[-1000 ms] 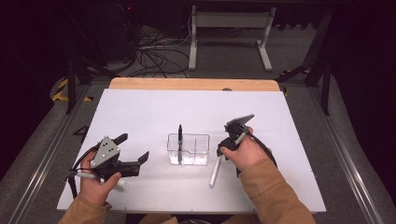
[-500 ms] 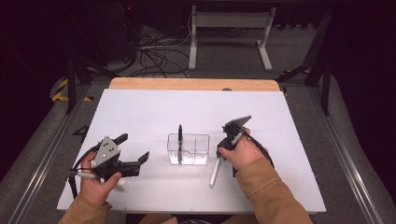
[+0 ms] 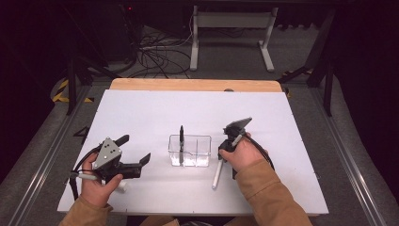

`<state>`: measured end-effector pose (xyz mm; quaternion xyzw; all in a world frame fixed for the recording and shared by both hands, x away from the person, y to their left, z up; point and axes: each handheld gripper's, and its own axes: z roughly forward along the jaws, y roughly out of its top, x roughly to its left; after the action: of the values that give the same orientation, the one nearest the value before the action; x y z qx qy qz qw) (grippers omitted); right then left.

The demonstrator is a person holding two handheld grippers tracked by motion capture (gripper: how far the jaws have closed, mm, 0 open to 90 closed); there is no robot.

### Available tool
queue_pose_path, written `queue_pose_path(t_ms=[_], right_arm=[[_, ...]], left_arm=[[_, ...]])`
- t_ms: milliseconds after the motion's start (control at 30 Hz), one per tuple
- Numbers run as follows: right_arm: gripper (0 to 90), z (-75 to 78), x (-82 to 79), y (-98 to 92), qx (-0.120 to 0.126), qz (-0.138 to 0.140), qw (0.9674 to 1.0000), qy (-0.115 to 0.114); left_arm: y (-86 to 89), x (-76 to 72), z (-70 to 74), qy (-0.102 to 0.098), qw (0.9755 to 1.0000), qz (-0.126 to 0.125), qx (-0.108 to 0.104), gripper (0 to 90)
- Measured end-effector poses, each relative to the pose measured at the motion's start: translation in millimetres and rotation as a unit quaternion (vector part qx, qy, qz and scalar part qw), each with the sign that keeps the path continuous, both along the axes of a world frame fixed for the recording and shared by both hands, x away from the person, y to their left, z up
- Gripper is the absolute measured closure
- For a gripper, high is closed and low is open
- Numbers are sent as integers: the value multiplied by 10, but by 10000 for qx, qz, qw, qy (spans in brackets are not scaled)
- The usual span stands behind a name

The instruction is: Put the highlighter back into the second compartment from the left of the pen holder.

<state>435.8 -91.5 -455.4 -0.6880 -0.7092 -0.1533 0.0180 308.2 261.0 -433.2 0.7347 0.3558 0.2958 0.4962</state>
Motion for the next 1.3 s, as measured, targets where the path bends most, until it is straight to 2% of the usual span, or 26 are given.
queue_pose_path(t_ms=[167,400,667,733,1067,1300], right_arm=[[781,-14,1,11,-96,-16,10000,7],[788,-15,-1,14,-104,-139,9998,23],[791,2,-2,-8,53,-284,9996,59],[792,42,-20,-16,188,-288,9994,29],[793,260,-94,-116,468,-256,9979,-356],[793,380,-121,-167,641,-264,9964,-493]], left_arm=[[2,5,-2,-4,10000,-8,17,65],[-4,4,0,-1,10000,-11,-2,65],[-3,4,0,3,10000,-8,-26,65],[0,5,1,1,10000,-11,-22,65],[-12,9,-5,10,10000,-21,-19,65],[-9,8,-5,13,10000,-21,-14,65]])
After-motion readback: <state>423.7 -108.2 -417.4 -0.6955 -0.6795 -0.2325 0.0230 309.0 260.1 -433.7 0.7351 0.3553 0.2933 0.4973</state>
